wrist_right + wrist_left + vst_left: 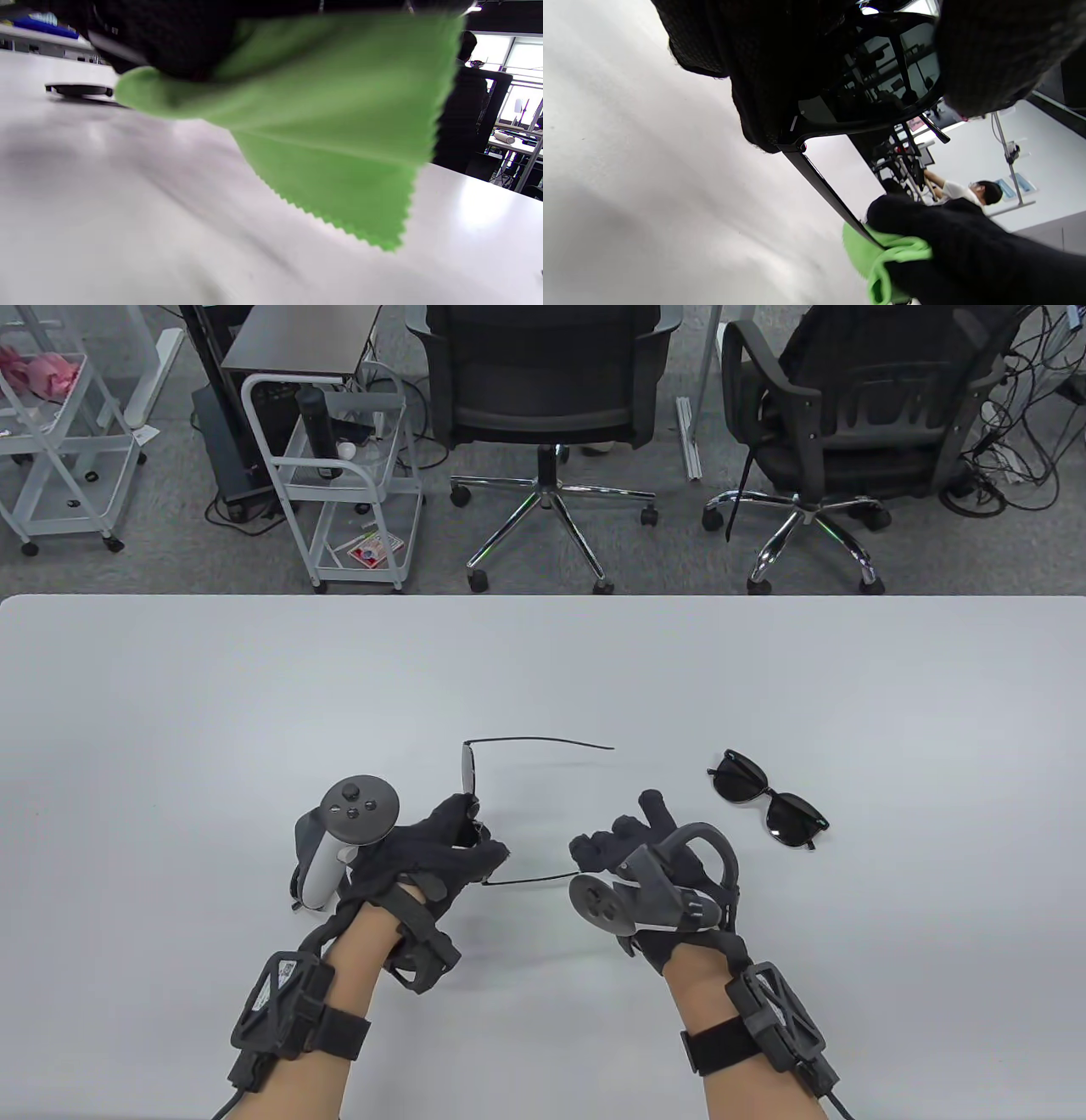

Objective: Dust sunglasses

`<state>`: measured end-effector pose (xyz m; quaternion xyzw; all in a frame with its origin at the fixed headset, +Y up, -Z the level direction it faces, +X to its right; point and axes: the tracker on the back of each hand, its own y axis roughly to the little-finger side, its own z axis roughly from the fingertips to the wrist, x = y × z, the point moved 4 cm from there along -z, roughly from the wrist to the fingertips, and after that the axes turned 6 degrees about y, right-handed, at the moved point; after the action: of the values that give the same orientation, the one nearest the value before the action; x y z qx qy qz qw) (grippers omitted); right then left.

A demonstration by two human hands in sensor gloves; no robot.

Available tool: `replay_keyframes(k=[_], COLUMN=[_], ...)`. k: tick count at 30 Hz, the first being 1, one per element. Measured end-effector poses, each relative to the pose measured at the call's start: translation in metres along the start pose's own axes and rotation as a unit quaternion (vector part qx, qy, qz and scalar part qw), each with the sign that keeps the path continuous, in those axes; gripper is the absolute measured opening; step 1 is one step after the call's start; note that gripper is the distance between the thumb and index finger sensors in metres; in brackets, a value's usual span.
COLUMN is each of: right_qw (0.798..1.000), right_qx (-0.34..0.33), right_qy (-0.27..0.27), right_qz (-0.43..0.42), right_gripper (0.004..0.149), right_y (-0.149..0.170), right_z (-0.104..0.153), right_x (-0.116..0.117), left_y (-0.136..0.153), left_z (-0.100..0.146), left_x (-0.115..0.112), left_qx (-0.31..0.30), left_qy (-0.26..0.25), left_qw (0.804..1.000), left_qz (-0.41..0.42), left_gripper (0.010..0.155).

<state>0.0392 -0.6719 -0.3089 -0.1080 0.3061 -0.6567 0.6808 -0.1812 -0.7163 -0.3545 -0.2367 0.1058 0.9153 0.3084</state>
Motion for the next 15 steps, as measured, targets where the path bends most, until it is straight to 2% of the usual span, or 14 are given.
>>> replay_keyframes(k=[3,6,9,12,15], right_qw=[0.997,0.996,0.994,0.976,0.952], right_qx=[0.017,0.04,0.072,0.079,0.086], right_qy=[0.058,0.048,-0.044,-0.19,-0.281], right_qz=[-0.049,-0.064,-0.072,-0.077,-0.084], right_gripper=[0.05,0.05,0.049,0.05,0.05], right_y=[0.009,0.017,0.023,0.024,0.025], right_z=[0.006,0.009,0.009,0.012,0.018], right_x=[-0.028,-0.04,-0.026,0.014,0.048], left_y=[0.001,0.005,0.012,0.015,0.015], left_z=[0.0,0.002,0.005,0.008,0.009], left_x=[0.003,0.009,0.019,0.025,0.025], left_qx=[0.008,0.015,0.02,0.017,0.014], left_qy=[-0.021,-0.047,-0.082,-0.102,-0.102], left_qw=[1.0,0.999,0.996,0.994,0.994], left_qz=[-0.004,0.004,0.019,0.042,0.043], left_gripper=[0.098,0.098,0.098,0.098,0.098])
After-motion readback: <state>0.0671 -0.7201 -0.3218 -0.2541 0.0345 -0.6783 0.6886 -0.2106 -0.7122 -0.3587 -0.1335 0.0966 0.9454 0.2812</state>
